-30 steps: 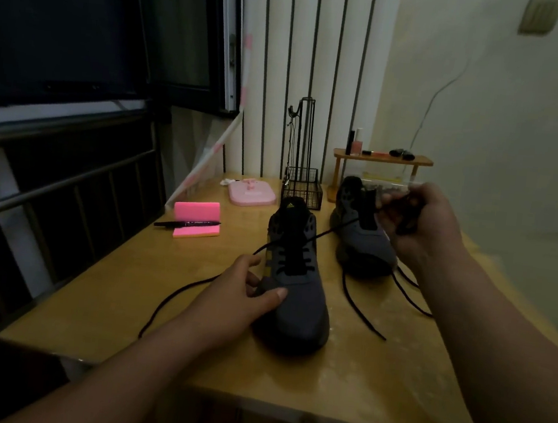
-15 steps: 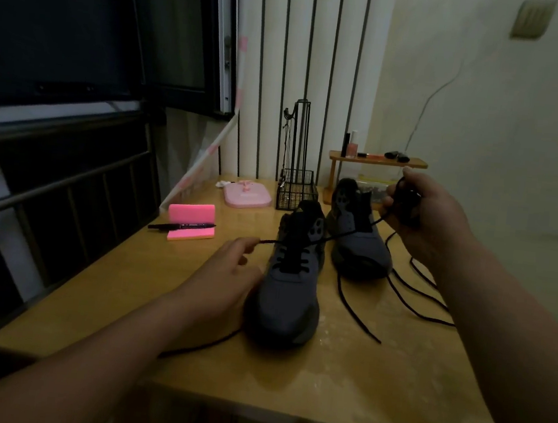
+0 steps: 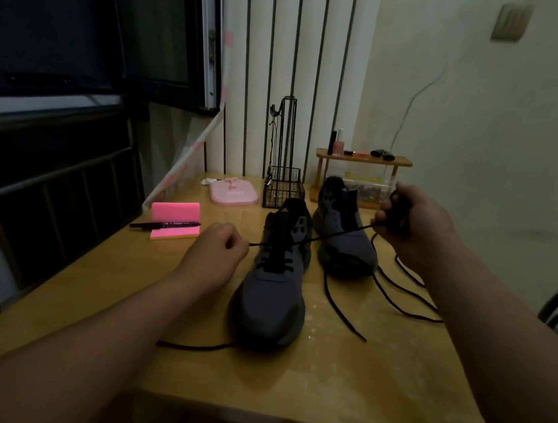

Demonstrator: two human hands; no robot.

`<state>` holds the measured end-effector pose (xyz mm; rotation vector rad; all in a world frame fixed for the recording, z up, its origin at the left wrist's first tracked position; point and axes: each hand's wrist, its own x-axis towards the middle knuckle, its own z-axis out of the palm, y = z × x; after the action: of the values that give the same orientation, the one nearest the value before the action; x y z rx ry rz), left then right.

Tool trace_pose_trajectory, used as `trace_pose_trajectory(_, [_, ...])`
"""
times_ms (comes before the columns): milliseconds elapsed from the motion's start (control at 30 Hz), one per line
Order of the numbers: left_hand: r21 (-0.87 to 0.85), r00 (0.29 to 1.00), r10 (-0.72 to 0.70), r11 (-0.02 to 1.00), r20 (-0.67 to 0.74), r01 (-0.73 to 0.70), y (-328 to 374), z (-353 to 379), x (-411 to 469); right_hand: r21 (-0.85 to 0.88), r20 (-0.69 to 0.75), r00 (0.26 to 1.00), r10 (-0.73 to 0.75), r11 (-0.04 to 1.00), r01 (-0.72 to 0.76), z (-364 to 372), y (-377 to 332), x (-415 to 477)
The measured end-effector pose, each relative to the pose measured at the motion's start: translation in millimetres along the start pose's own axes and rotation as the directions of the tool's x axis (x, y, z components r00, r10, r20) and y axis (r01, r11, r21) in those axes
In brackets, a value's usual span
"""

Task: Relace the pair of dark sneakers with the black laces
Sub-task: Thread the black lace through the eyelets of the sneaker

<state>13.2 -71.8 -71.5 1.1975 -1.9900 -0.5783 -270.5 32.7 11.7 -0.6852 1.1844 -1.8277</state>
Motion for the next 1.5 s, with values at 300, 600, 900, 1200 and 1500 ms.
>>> trace_pose_trajectory(300, [-0.323,0.961,0.244,0.927,0.131,-0.192,111.7,1.2,-23.6,-0.511,0.372,0.928,0.026,0.841,0.181,65.5,-2.4,-42.2])
trace_pose_trajectory(600, [-0.509,0.994,0.098,0.859,0.045,-0.062,112.9,-9.7,-19.6,-0.274,0.358,0.933,0.025,0.958,0.079,79.5,25.5,-50.6])
trace_pose_trajectory(900, [-0.596,0.990,0.088,0.803,0.114,-0.003,107.5,-34.6,-10.2,-0.380,0.393,0.918,-0.053,0.900,0.215,77.3,11.5,-52.1])
trace_pose_trajectory(1200, [-0.274,0.948,0.281,0.933,0.150,-0.233,126.1,-72.5,3.2,-0.520,0.544,0.838,-0.041,0.768,0.375,72.3,-10.2,-59.8])
trace_pose_trajectory(1500, [-0.189,0.959,0.166,0.974,0.230,-0.123,83.1,-69.1,7.4,-0.745,0.384,0.905,0.184,0.640,0.186,16.3,25.0,-60.1])
